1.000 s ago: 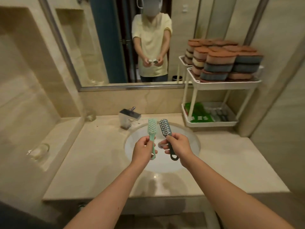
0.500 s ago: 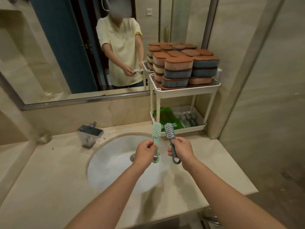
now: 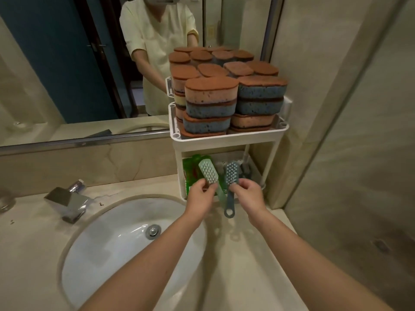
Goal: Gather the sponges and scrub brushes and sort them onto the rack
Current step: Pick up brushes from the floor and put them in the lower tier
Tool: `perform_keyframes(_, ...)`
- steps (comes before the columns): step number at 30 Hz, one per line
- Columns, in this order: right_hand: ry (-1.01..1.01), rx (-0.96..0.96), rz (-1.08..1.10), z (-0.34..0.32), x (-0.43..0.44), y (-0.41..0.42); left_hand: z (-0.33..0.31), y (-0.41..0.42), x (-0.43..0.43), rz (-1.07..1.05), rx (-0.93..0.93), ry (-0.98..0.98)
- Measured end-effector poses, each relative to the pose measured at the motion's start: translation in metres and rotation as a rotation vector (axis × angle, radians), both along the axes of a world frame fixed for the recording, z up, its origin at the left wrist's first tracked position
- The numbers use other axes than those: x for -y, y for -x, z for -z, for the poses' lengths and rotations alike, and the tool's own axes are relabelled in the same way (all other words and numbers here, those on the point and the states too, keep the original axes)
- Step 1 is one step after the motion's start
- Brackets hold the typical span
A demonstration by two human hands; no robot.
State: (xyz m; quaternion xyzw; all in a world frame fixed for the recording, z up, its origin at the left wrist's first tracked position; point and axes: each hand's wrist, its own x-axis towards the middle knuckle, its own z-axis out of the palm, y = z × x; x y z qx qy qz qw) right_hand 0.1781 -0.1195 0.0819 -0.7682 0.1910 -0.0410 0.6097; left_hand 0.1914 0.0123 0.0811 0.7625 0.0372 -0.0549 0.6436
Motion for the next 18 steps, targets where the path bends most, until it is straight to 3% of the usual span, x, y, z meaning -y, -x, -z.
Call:
perform_keyframes(5,0.044,0.112,-0.011,-0.003,0.029,-0.021,0.003,-0.025,0.011,-0.070,0.059,-0.037)
perform_keyframes(10,-0.134,0.058,0.009,0.000,0.040,-0.036,0.009,-0.040,0.026,-0.048,0.016,0.068)
perform_keyframes(14,-0.269,0.025,-0.005,0.005,0.041,-0.049,0.011,-0.050,0.036,-0.021,-0.105,0.202)
perform_keyframes(18,-0.222,-0.038,-0.038,0.011,0.046,-0.069,0.012,-0.064,0.043,-0.081,-0.236,0.239)
